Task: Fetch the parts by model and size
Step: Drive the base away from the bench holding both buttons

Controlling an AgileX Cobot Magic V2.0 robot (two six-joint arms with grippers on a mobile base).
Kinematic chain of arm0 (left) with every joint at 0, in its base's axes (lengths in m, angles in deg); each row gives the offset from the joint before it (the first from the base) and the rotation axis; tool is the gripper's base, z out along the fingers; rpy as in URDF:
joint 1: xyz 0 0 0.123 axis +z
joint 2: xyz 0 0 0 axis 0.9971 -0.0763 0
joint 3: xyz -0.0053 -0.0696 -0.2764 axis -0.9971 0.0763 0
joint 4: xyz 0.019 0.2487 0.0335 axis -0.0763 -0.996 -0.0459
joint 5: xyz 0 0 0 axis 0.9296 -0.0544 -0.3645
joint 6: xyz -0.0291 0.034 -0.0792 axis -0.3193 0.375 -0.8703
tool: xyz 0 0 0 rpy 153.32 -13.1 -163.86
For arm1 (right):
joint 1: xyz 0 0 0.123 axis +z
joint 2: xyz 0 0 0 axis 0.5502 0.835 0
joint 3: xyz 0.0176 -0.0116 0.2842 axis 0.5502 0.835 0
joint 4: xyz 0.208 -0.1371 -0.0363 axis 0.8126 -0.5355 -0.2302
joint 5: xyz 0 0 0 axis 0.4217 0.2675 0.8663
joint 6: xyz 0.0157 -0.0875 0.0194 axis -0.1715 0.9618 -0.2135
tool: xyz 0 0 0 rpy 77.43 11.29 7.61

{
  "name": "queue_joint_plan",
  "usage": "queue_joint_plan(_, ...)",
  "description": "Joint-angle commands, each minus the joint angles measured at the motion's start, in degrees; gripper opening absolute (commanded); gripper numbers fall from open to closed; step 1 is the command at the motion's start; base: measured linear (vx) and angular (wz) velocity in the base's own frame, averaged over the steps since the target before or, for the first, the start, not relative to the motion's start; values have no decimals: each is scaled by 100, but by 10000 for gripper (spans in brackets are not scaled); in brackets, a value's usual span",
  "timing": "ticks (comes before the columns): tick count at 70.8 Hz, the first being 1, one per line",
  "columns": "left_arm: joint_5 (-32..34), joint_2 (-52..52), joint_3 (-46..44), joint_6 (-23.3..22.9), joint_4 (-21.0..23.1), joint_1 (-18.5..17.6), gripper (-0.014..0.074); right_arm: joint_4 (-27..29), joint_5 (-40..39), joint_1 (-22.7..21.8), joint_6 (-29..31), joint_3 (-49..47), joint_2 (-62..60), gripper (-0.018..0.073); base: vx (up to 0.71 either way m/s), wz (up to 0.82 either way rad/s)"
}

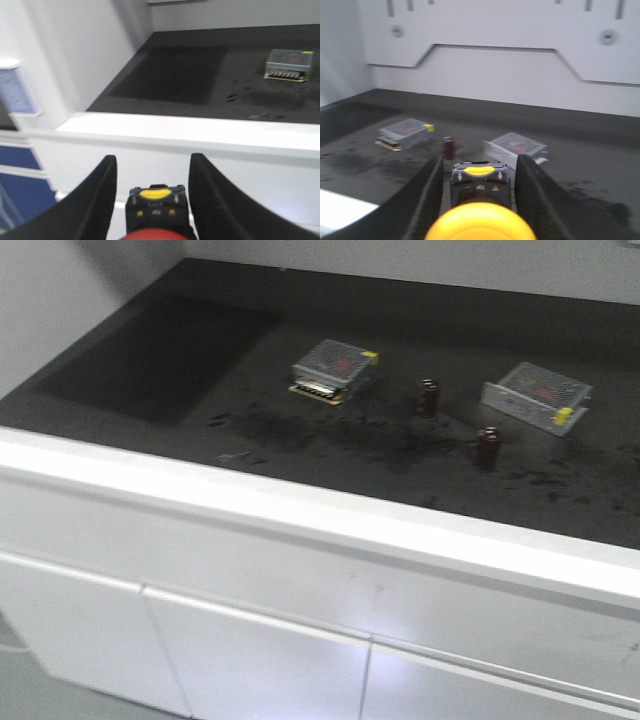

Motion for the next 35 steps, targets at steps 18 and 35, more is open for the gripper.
queue_joint_plan(18,483,-67,-145,3,47,-42,-4,-38,-461,-18,0,-142,78,-6,-19,54)
queue_joint_plan(35,483,-67,-145,3,47,-42,-4,-38,-461,-18,0,-142,78,-6,-18,62)
